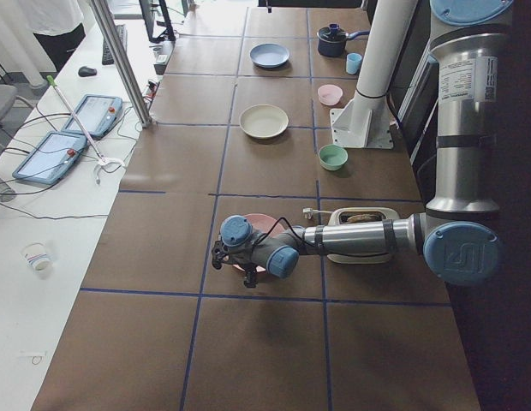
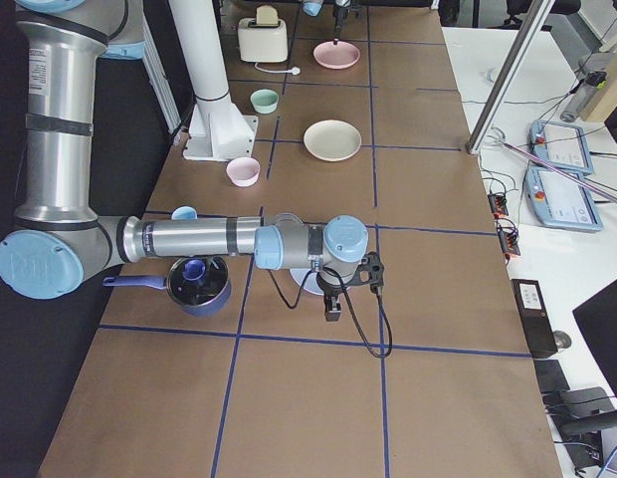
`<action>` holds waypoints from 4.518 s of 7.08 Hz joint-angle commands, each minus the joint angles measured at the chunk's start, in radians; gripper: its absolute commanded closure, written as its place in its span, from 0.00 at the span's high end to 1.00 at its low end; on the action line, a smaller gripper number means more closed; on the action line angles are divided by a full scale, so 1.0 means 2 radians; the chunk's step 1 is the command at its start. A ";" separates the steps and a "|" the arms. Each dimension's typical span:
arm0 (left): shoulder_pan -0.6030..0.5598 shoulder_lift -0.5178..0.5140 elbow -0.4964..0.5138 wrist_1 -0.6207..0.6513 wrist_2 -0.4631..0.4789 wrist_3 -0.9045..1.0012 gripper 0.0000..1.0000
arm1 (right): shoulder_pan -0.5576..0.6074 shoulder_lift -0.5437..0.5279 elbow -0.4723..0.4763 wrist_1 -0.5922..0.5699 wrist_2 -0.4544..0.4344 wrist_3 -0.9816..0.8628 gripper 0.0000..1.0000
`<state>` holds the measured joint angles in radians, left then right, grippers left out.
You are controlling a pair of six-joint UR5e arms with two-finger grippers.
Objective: Stack three plates with pink and blue
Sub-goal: 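Grasp the rim of the pink plate with the left gripper and lift it, then carry the pink plate over the cream plate and lower it on top, then open the left gripper beside the stack while the right gripper grasps the blue plate, then lift the light blue plate with the right gripper and carry it over the pink plate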
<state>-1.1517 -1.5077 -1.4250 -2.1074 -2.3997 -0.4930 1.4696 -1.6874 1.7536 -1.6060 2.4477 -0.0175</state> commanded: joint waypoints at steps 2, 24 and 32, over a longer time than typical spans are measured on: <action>0.003 -0.003 0.002 0.000 -0.001 0.000 0.00 | 0.000 0.000 -0.001 0.000 0.000 0.000 1.00; 0.260 -0.259 -0.143 -0.029 0.133 -0.444 1.00 | -0.159 -0.014 -0.184 0.488 -0.059 0.310 1.00; 0.253 -0.257 -0.156 -0.029 0.132 -0.444 1.00 | -0.187 0.005 -0.158 0.518 -0.051 0.431 0.00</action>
<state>-0.6385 -2.0229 -1.7252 -2.1660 -2.1336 -1.3806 1.0962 -1.6760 1.4015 -0.5718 2.3407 0.8354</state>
